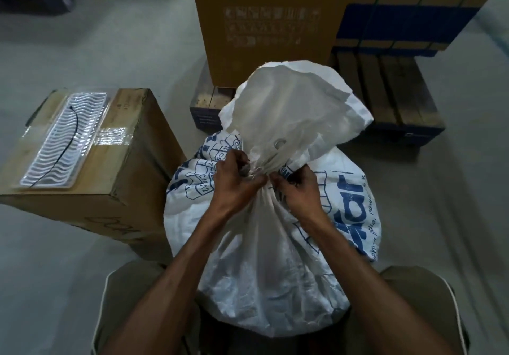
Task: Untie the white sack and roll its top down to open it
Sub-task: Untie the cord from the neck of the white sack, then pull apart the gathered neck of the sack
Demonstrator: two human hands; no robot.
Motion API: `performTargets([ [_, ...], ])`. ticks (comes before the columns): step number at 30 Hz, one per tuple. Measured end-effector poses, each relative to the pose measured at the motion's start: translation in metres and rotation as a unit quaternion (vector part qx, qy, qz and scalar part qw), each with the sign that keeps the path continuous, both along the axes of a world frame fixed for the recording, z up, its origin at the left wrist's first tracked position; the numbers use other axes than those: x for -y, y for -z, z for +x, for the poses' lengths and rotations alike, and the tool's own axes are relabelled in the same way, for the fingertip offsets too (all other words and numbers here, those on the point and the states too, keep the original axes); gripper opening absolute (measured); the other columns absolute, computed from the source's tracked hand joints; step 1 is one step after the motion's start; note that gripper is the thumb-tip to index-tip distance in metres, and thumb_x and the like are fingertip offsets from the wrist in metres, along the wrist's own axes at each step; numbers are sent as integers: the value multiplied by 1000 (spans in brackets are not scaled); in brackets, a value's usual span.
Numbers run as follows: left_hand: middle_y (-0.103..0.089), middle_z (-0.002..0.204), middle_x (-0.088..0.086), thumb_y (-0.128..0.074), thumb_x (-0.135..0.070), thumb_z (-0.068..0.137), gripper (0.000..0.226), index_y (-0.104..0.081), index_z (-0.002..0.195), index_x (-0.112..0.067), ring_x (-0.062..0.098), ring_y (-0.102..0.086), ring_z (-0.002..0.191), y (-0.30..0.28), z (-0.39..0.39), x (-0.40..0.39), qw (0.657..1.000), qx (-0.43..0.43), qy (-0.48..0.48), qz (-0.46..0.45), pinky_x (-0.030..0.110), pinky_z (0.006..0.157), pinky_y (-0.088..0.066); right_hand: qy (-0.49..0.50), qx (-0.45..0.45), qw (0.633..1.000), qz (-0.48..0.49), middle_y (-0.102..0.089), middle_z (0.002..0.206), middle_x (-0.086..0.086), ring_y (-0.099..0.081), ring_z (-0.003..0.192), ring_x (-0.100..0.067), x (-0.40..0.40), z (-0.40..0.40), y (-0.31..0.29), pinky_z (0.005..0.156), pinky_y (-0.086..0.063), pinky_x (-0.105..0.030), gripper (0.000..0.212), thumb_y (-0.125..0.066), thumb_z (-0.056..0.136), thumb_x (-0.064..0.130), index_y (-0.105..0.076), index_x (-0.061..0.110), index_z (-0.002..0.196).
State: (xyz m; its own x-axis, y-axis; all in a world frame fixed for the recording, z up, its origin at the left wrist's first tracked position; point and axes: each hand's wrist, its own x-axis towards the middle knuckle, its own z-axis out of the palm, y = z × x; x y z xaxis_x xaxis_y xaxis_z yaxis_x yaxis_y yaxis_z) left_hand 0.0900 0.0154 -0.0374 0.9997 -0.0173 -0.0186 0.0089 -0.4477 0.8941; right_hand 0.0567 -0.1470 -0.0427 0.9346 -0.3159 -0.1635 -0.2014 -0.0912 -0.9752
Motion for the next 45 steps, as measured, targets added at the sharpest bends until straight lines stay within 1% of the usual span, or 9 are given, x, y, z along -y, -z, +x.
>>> performTargets([
  [3,-71,103,-1,-94,-20,65,60,-53,110,-19,15,-72,91,-10,-3,-6,994,-21,-48,-96,40,80,-61,28,37,997,-60,-71,98,15,-67,84,9,8,-5,-16,76,-55,-14,28,-76,91,10,-64,22,112],
  [7,-68,103,-10,-90,-2,74,61,-53,121,-14,-5,-69,88,-33,-22,-24,975,-42,-110,-191,13,75,-57,97,58,991,-78,-73,96,6,-71,92,-12,46,-20,-40,87,-58,-33,16,-72,95,12,-63,20,106],
  [13,-66,119,-7,-84,-24,86,54,-54,131,-22,17,-68,107,-53,-75,-23,989,-28,-30,-142,11,75,-54,49,38,990,-128,-72,106,-2,-71,98,-20,32,-67,-49,85,-60,-39,23,-73,95,22,-65,15,116],
  [21,-72,116,2,-67,-24,98,31,-67,128,-16,24,-67,104,-75,-118,-25,998,3,-61,-26,13,74,-47,67,199,959,-190,-24,157,-8,-42,137,-18,-26,-128,-97,100,-46,-16,103,-87,77,8,-23,22,157],
  [25,-74,119,12,-61,-13,100,27,-71,125,-11,32,-69,111,-71,-131,-54,999,-14,-5,50,28,81,-48,-17,279,931,-236,-42,146,-5,-38,135,8,-19,-122,-137,102,-39,-4,60,-80,83,0,-62,21,136],
  [31,-40,150,10,-79,-15,85,80,-36,153,-12,8,-37,128,-141,-169,-47,964,216,-144,60,28,110,-34,-42,245,934,-257,-68,104,-5,-63,94,-13,-30,-134,-164,73,-46,-4,30,-77,83,-6,-68,10,107],
  [35,-43,152,6,-77,-38,80,61,-57,136,-27,28,-35,140,-171,-173,-57,891,323,8,319,47,118,-31,-34,263,942,-205,-69,99,-1,-66,85,-11,-52,-164,-181,69,-49,-6,33,-81,83,6,-62,11,110],
  [38,-65,131,0,-73,-33,84,32,-70,116,-29,25,-53,127,-175,-176,-73,893,296,88,327,48,110,-42,-46,248,956,-148,-68,98,2,-72,84,-14,-68,-189,-192,68,-63,-24,38,-83,82,13,-61,13,112],
  [45,-28,166,3,-66,-22,80,90,-26,161,-26,28,-24,151,-192,-173,-82,839,373,164,360,43,122,-26,-155,216,962,-68,-70,110,-3,-74,97,-20,-80,-192,-194,81,-64,-44,55,-75,75,-5,-57,18,122],
])
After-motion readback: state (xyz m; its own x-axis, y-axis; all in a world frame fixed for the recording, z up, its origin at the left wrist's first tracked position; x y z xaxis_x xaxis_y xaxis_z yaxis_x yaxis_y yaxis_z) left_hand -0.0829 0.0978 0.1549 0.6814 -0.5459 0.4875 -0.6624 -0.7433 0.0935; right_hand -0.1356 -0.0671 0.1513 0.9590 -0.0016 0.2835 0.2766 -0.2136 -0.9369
